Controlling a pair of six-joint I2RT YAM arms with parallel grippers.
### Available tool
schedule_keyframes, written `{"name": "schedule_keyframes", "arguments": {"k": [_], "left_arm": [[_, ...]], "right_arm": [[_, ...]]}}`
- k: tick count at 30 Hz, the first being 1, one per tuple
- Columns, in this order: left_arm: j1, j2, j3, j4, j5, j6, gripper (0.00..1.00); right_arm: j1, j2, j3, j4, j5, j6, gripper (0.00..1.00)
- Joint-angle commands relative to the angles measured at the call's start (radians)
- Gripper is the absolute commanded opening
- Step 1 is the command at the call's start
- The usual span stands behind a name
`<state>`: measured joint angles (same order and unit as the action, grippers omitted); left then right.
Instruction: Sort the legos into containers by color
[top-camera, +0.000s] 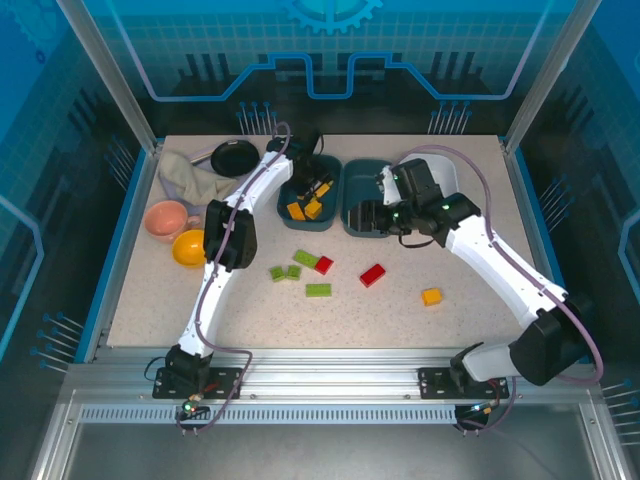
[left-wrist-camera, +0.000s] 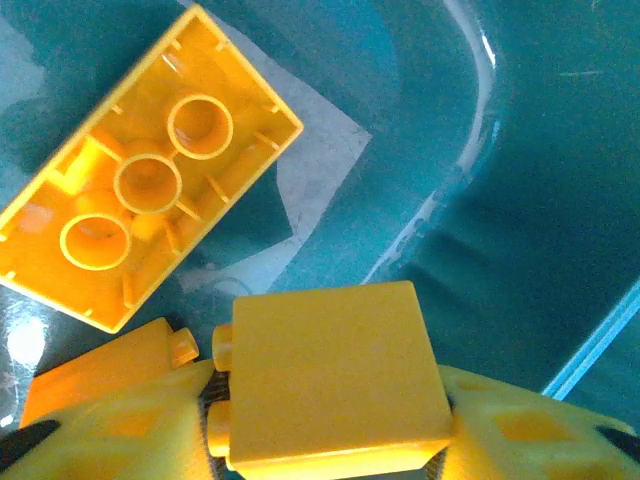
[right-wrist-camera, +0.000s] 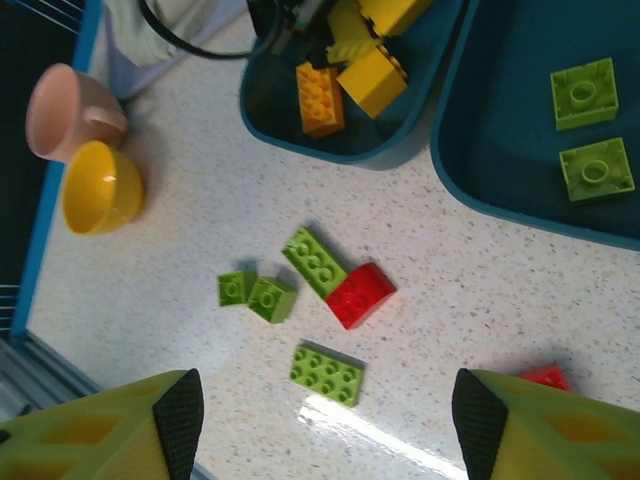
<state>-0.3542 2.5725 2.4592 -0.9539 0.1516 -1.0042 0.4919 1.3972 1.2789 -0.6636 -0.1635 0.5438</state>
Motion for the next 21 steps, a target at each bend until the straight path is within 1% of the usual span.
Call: {"name": "schedule_keyframes", "arguments": {"k": [1,2,4,6,10,12,13,15,18,21], "left_arm": [[0.006,-0.046,0.019,-0.025,0.027,0.016,0.6],[0.006,-0.061,0.02,-0.029,0.025,0.015,0.63],[0.006,-0.097,0.018,-0.038,0.019,0.016,0.66],[0.009,-0.139,0.017,-0.05,0.01,0.02,0.73],[0.024,-0.254,-0.019,-0.097,-0.014,0.029,0.75],[0.036,-0.355,-0.109,-0.096,-0.045,0.036,0.76],[0.046,-0.414,-0.177,-0.09,-0.061,0.036,0.76],[0.073,-0.544,-0.319,-0.06,-0.069,0.034,0.77],[0.107,-0.768,-0.582,0.003,-0.061,0.042,0.79],[0.119,-0.968,-0.809,0.018,-0.055,0.063,0.81]], "right_arm": [[0.056,0.045,0.052,-0.068,0.065,-0.091,0.7],[0.076,0.057,0.054,-0.075,0.081,-0.119,0.7],[0.111,0.079,0.053,-0.077,0.105,-0.16,0.7],[0.148,0.107,0.055,-0.083,0.131,-0.194,0.7],[0.248,0.171,0.065,-0.088,0.172,-0.266,0.7],[0.313,0.21,0.07,-0.093,0.191,-0.324,0.71],[0.349,0.241,0.075,-0.1,0.195,-0.361,0.72],[0.389,0.288,0.082,-0.111,0.194,-0.418,0.76],[0.411,0.368,0.108,-0.14,0.186,-0.47,0.8],[0.414,0.435,0.127,-0.158,0.197,-0.503,0.81]]}}
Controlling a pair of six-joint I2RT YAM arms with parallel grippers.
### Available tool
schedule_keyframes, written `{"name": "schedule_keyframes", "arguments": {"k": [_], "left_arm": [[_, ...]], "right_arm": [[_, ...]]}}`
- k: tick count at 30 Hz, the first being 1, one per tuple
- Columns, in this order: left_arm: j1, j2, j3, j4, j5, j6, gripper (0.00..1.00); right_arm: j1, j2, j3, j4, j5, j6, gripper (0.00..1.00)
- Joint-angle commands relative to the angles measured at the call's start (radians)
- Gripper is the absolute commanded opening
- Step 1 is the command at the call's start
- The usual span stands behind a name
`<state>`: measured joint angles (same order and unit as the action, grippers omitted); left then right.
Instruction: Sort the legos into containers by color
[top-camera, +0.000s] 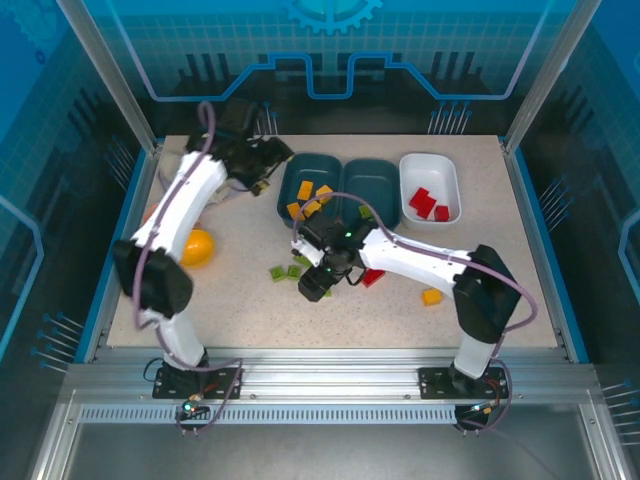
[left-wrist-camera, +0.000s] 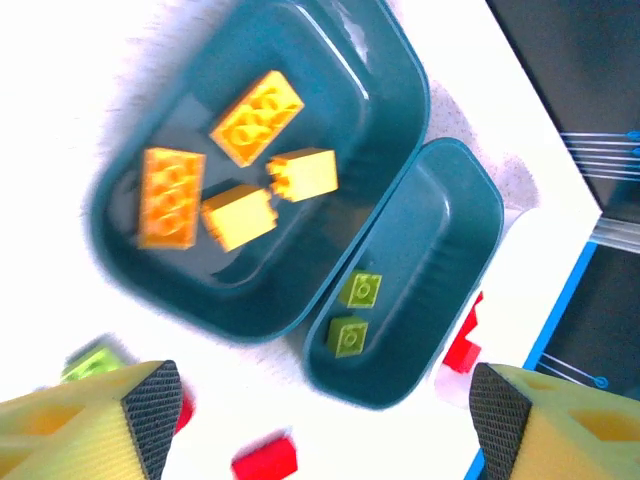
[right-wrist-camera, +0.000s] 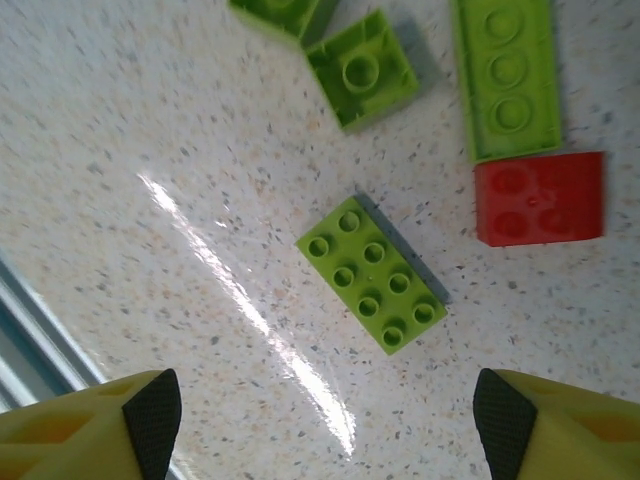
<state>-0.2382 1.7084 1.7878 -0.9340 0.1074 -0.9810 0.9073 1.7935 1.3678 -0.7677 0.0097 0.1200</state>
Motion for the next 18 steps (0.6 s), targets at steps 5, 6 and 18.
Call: {"name": "schedule_keyframes", "arguments": {"k": [5,6,18], "left_arm": [[0.005,-0.446,-0.493,-0.009,-0.005,0.038,0.87],[0.007,-0.498,-0.537,-0.029,-0.01,0.036,0.88],[0.011,-0.971,-0.878,-0.221,-0.009,-0.095,0.88]], "right_arm": [[0.01,0.131,0.088,-0.093,0.033,-0.129,0.82],[0.009,0.148,0.099,-0.103,0.036,-0.133,0.82],[0.014,0.328,0.24,-0.197,0.124,-0.155,0.78]]}}
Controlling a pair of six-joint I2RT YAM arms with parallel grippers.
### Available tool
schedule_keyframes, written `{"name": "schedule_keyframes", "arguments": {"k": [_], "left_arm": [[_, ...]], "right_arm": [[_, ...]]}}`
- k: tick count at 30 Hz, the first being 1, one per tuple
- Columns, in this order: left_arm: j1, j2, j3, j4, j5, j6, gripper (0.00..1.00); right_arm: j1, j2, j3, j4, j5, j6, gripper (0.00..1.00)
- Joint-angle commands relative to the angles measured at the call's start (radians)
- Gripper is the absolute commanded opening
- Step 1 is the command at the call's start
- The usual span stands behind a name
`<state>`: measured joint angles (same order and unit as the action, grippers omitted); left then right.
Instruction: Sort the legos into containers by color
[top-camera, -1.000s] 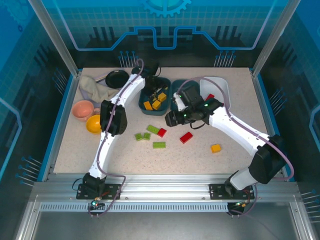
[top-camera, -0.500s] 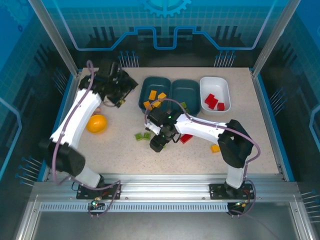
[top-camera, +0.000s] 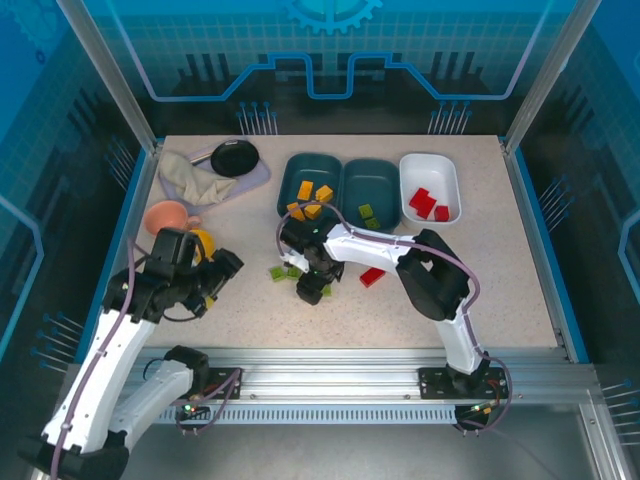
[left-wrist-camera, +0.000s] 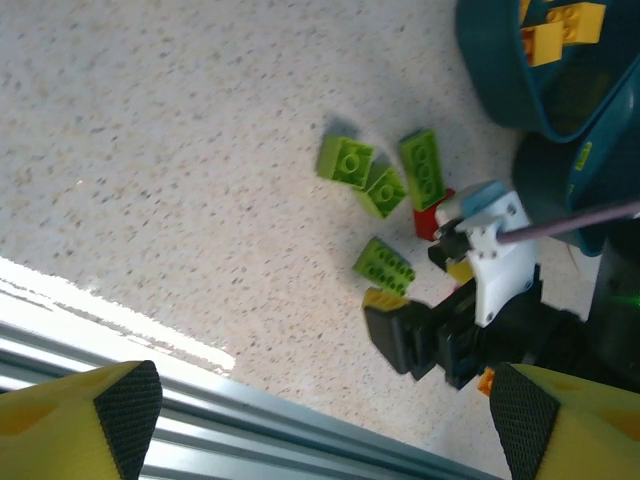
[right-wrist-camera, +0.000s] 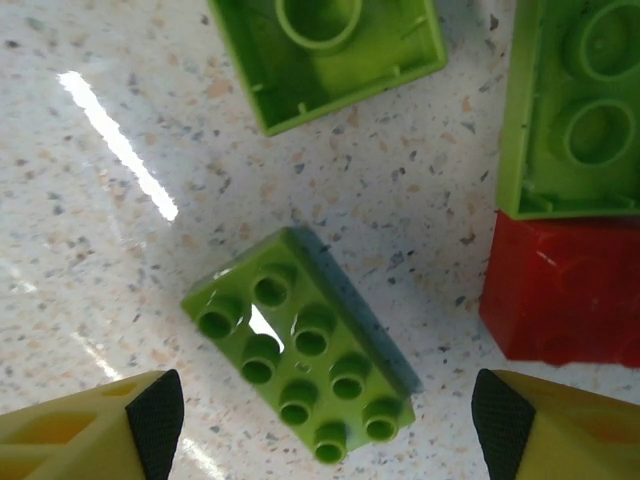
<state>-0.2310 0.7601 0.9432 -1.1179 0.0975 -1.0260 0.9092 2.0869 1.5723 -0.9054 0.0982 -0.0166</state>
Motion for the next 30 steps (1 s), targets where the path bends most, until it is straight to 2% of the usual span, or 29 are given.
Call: {"name": "schedule_keyframes", "arguments": {"k": [1,6,11,18,21,25,30], "left_arm": [[0.004,-0.037,-0.041,-0.033,0.006,-0.053,0.88],[0.004,-0.084,-0.066,-0.035,0.023,-0.049,0.88],[0.004,-0.12,-0.097,-0.035,0.037,-0.064,0.87],[0.004,-0.123,-0.115,0.012,0.055,-0.062,0.86],[0.004,-0.12,-0.128,0.053,0.079,-0.044,0.86],[0.003,-0.114,-0.154,0.158,0.148,-0.025,0.86],[-0.003,-0.029,-0.163,0.347,0.263,-0.035,0.86]], "right_arm": [[0.013,0.046,0.042,-0.061,0.038,-0.018,0.78],[0.013,0.109,0.098,-0.102,0.042,-0.01,0.7],[0.013,0.131,0.108,-0.113,0.055,0.024,0.54],[0.011,0.133,0.094,-0.105,0.057,0.053,0.36],[0.011,0.096,0.073,-0.088,0.054,0.059,0.31],[-0.002,-0.027,0.057,-0.08,0.054,0.092,0.29],[-0.107,-0.182,0.048,-0.085,0.026,0.173,0.28]]}}
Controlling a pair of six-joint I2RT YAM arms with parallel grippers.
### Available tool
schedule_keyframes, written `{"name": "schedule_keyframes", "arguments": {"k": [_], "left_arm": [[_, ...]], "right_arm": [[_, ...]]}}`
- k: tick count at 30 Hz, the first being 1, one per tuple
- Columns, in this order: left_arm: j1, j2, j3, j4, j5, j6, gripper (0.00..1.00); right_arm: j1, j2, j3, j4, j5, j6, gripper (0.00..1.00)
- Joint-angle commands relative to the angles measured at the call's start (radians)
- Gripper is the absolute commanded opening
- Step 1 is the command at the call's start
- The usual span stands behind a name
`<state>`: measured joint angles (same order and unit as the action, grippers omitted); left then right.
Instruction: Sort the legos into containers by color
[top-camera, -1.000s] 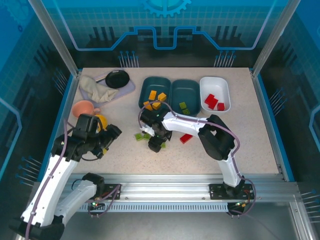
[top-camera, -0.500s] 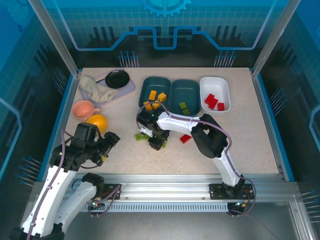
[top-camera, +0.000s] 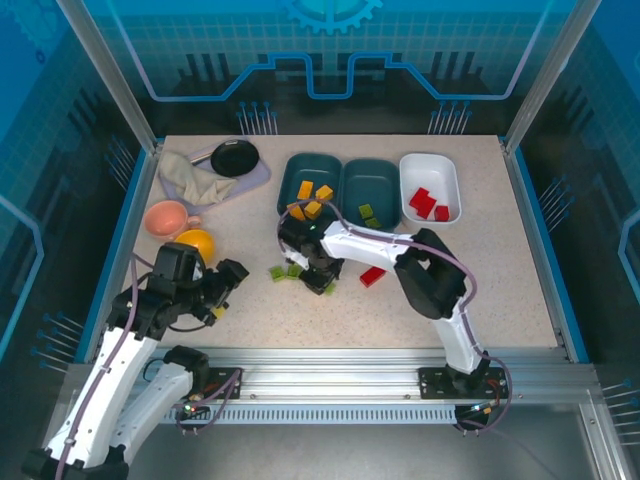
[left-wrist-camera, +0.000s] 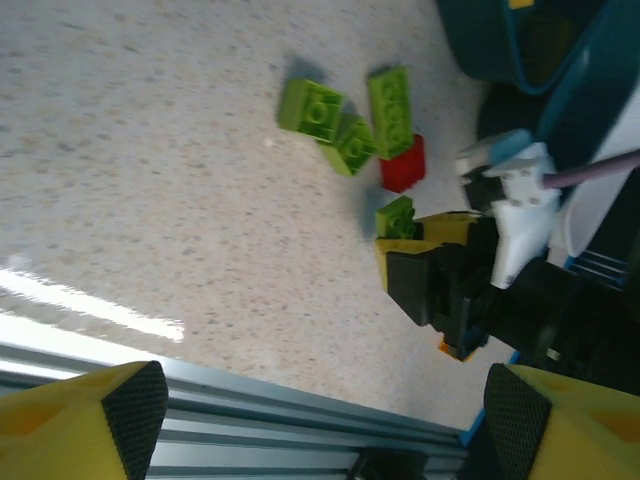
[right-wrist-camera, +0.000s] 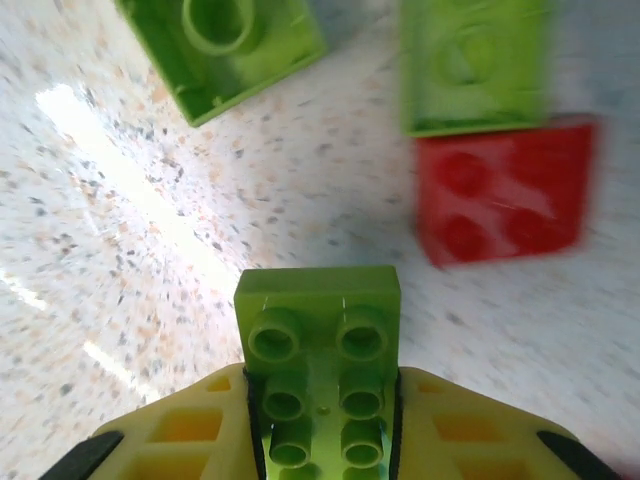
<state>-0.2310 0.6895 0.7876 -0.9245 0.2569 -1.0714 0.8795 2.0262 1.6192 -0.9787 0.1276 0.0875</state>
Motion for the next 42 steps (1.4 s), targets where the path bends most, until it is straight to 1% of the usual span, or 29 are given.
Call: {"name": "schedule_keyframes", "arguments": {"k": [1,4,6,9,11,15,17,21,24,26,27,29,30,32,38,40,42], "left_arm": [[-0.009,0.066,0.002,0.195,0.114,0.007,0.86],[-0.024,0.147,0.046,0.268,0.116,0.006,0.86],[-0.036,0.204,0.084,0.302,0.117,0.012,0.86],[-0.064,0.288,0.138,0.339,0.111,0.023,0.86],[-0.087,0.338,0.17,0.359,0.104,0.027,0.86],[-0.128,0.411,0.223,0.392,0.089,0.033,0.86],[-0.148,0.436,0.24,0.41,0.082,0.03,0.86],[-0.179,0.473,0.268,0.421,0.067,0.028,0.86],[-0.19,0.479,0.272,0.42,0.058,0.025,0.86],[-0.192,0.479,0.275,0.41,0.053,0.026,0.86],[-0.194,0.479,0.277,0.399,0.052,0.032,0.85],[-0.194,0.481,0.28,0.38,0.048,0.043,0.86],[-0.193,0.481,0.28,0.373,0.048,0.046,0.85],[-0.194,0.485,0.277,0.369,0.047,0.05,0.86],[-0.194,0.503,0.283,0.334,0.021,0.052,0.86],[-0.195,0.508,0.297,0.31,0.001,0.059,0.85],[-0.195,0.506,0.318,0.281,-0.026,0.076,0.86]], "right_arm": [[-0.116,-0.145,0.001,-0.008,-0.011,0.085,0.27],[-0.231,-0.174,0.023,0.006,-0.024,0.134,0.27],[-0.308,-0.155,0.06,0.012,-0.027,0.165,0.27],[-0.405,-0.078,0.155,0.009,0.013,0.198,0.27],[-0.453,0.014,0.262,-0.013,0.045,0.212,0.27],[-0.51,0.214,0.509,-0.115,0.147,0.238,0.26],[-0.537,0.321,0.631,-0.168,0.169,0.25,0.27],[-0.562,0.486,0.833,-0.237,0.171,0.247,0.28],[-0.563,0.561,0.93,-0.279,0.155,0.246,0.34],[-0.561,0.563,0.938,-0.272,0.14,0.243,0.42],[-0.557,0.552,0.935,-0.263,0.134,0.238,0.48],[-0.544,0.519,0.931,-0.239,0.122,0.224,0.59],[-0.536,0.493,0.931,-0.226,0.114,0.216,0.62],[-0.52,0.449,0.932,-0.209,0.108,0.208,0.65],[-0.505,0.269,0.901,-0.201,0.077,0.231,0.66],[-0.496,0.183,0.836,-0.185,0.07,0.237,0.66],[-0.48,0.077,0.713,-0.136,0.061,0.231,0.65]]}}
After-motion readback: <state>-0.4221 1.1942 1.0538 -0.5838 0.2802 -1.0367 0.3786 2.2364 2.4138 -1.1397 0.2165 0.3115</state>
